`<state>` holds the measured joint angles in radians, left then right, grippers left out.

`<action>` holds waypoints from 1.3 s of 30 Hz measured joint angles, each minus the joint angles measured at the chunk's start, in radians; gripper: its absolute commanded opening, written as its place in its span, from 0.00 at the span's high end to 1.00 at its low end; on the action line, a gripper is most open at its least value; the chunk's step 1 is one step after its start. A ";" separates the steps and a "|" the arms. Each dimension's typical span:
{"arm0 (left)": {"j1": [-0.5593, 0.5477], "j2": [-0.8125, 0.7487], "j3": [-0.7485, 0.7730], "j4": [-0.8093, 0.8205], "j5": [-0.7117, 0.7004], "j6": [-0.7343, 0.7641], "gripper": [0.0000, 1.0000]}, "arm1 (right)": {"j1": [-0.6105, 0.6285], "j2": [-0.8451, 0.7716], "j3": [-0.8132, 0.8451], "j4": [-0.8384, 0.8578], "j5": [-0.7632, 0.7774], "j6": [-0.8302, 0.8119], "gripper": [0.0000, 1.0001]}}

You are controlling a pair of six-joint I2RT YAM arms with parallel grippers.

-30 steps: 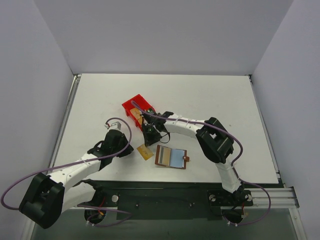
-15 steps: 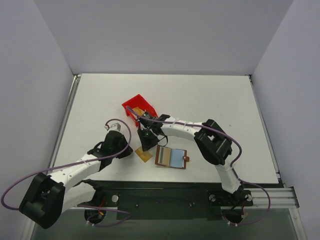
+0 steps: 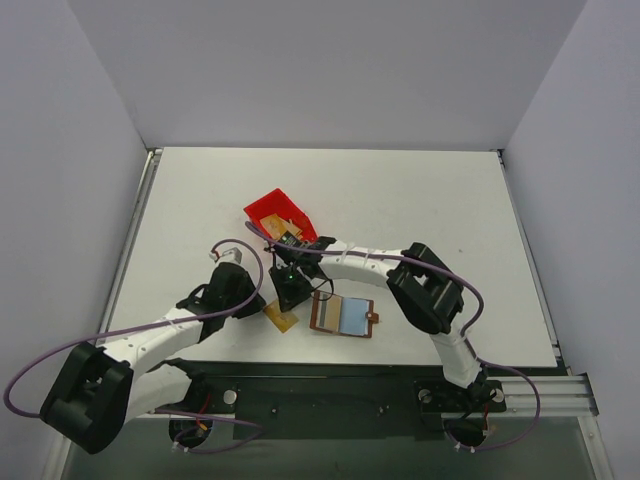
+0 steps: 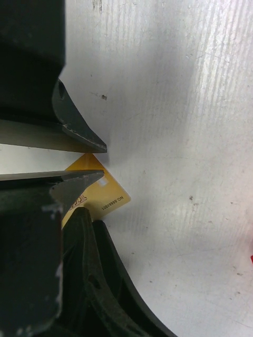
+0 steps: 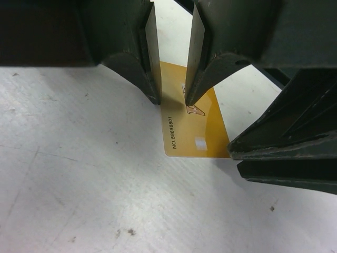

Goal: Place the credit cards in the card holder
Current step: Move the credit card to the corner of the board.

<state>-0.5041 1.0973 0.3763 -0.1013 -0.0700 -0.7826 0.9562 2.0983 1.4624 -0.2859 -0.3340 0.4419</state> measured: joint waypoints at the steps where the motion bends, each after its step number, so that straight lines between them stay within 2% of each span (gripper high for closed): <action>1: 0.000 0.001 -0.005 0.001 0.000 0.000 0.70 | 0.002 -0.002 -0.004 0.006 -0.005 0.001 0.78; 19: 0.000 0.030 -0.043 0.100 0.019 0.000 0.70 | 0.013 -0.035 -0.090 0.107 -0.074 0.036 0.78; 31: -0.002 -0.074 -0.124 0.119 0.052 -0.027 0.70 | 0.018 -0.077 -0.171 0.182 -0.082 0.074 0.78; 39: -0.050 -0.127 -0.145 0.085 0.055 -0.057 0.70 | 0.043 -0.105 -0.217 0.195 -0.095 0.095 0.78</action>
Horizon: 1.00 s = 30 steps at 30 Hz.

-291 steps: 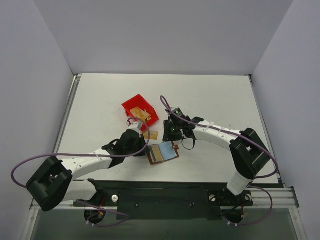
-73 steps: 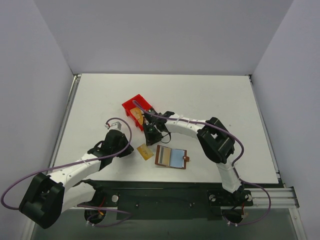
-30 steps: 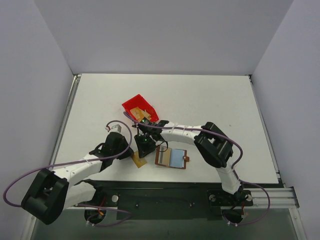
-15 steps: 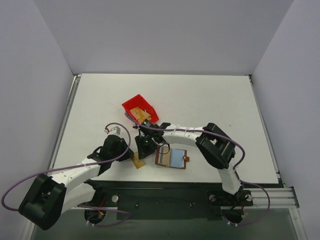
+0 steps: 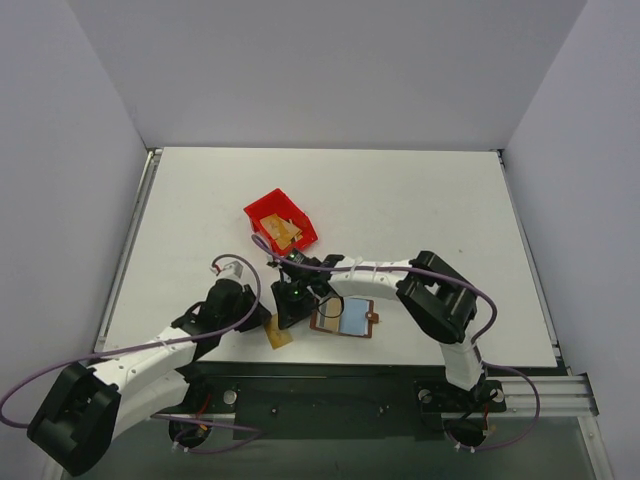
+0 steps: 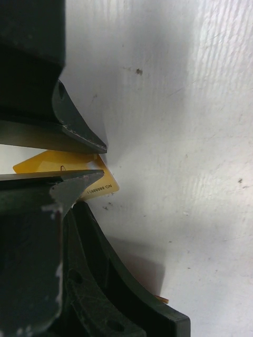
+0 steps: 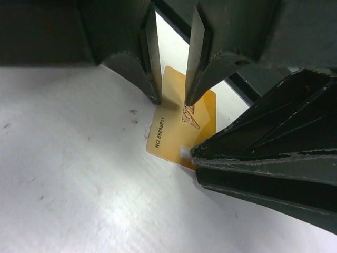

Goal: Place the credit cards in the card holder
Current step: Move the credit card to the corner of the board.

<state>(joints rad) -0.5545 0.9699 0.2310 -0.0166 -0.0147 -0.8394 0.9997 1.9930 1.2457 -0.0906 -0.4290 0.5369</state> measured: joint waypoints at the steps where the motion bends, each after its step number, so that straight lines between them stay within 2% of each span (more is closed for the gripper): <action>1: -0.010 -0.008 -0.002 -0.007 0.000 -0.006 0.70 | 0.004 -0.005 -0.008 0.002 -0.001 0.005 0.78; 13: -0.147 -0.106 -0.022 -0.106 -0.049 -0.095 0.70 | 0.056 -0.045 -0.071 0.021 -0.006 0.038 0.78; 22: -0.169 -0.196 -0.045 -0.175 -0.071 -0.140 0.70 | 0.083 -0.077 -0.119 0.038 -0.006 0.061 0.78; 30: -0.177 -0.214 -0.053 -0.187 -0.081 -0.153 0.70 | 0.101 -0.091 -0.142 0.050 -0.006 0.069 0.78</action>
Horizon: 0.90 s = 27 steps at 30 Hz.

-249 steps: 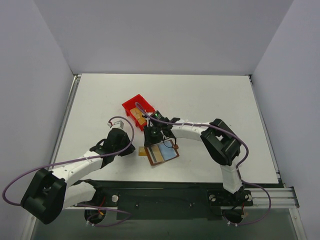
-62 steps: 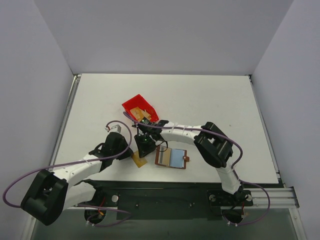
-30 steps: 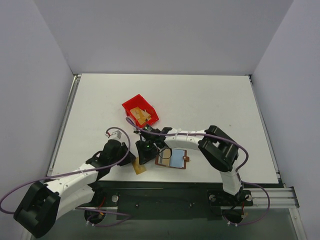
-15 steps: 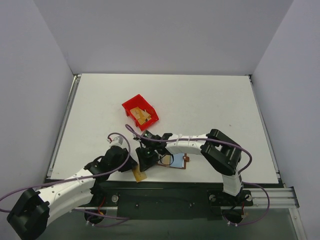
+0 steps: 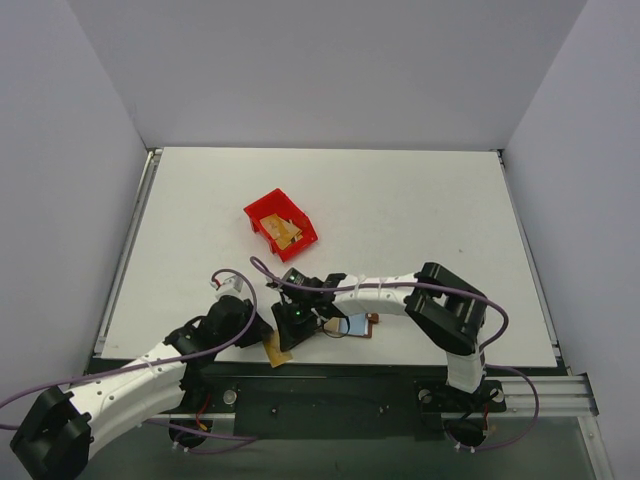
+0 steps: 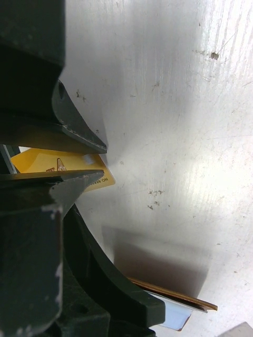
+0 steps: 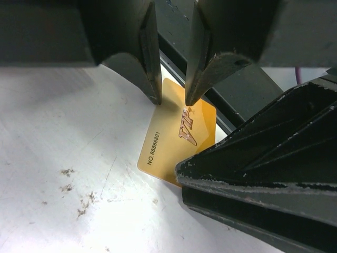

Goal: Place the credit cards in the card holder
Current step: Move the credit card to the corner of the board.

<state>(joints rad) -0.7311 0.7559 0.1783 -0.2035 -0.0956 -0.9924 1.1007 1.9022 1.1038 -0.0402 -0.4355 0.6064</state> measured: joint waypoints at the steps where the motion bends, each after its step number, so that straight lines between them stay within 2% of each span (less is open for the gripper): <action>1: -0.001 -0.001 0.000 -0.001 -0.002 0.000 0.70 | 0.002 -0.001 -0.003 0.001 -0.001 0.000 0.78; 27: -0.019 -0.003 0.003 -0.016 -0.023 -0.012 0.70 | 0.023 -0.002 -0.076 0.130 -0.148 0.018 0.78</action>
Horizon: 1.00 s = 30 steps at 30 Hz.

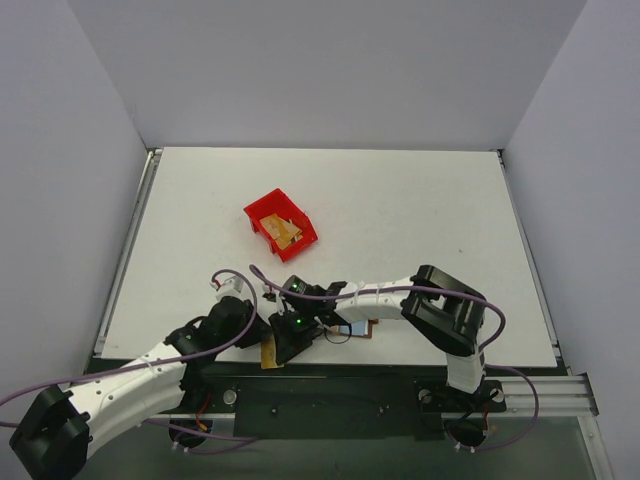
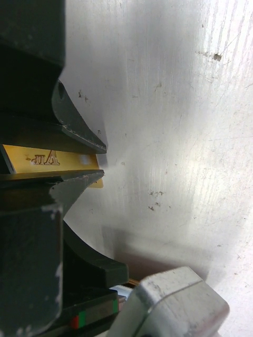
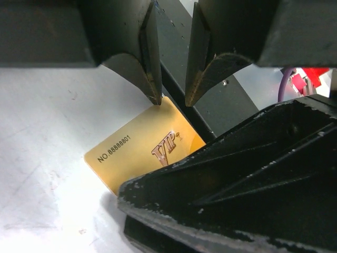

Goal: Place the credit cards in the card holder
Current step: Move the credit card to the corner of the board.

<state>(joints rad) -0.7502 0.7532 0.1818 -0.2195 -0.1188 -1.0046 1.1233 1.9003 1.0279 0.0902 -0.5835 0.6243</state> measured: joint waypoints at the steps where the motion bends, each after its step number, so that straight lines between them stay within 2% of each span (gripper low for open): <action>1: -0.001 0.003 0.001 0.002 -0.001 -0.001 0.70 | 0.002 0.002 -0.002 0.008 -0.009 0.000 0.78; 7: -0.005 0.014 0.002 0.014 -0.002 -0.004 0.70 | 0.011 -0.009 -0.031 0.032 -0.021 -0.011 0.78; 14: -0.010 0.005 0.002 0.010 -0.008 -0.005 0.70 | 0.027 -0.114 -0.116 0.017 0.110 0.009 0.78; 21: -0.014 -0.023 0.002 -0.023 -0.009 -0.002 0.70 | 0.050 -0.221 -0.231 0.105 0.266 0.142 0.75; 30: -0.014 -0.056 0.002 -0.060 -0.008 0.016 0.70 | 0.121 -0.221 -0.298 0.255 0.394 0.318 0.74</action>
<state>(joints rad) -0.7643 0.6975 0.1837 -0.2794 -0.1272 -0.9882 1.2438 1.6791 0.7300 0.3450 -0.1898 0.9421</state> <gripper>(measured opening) 0.296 0.258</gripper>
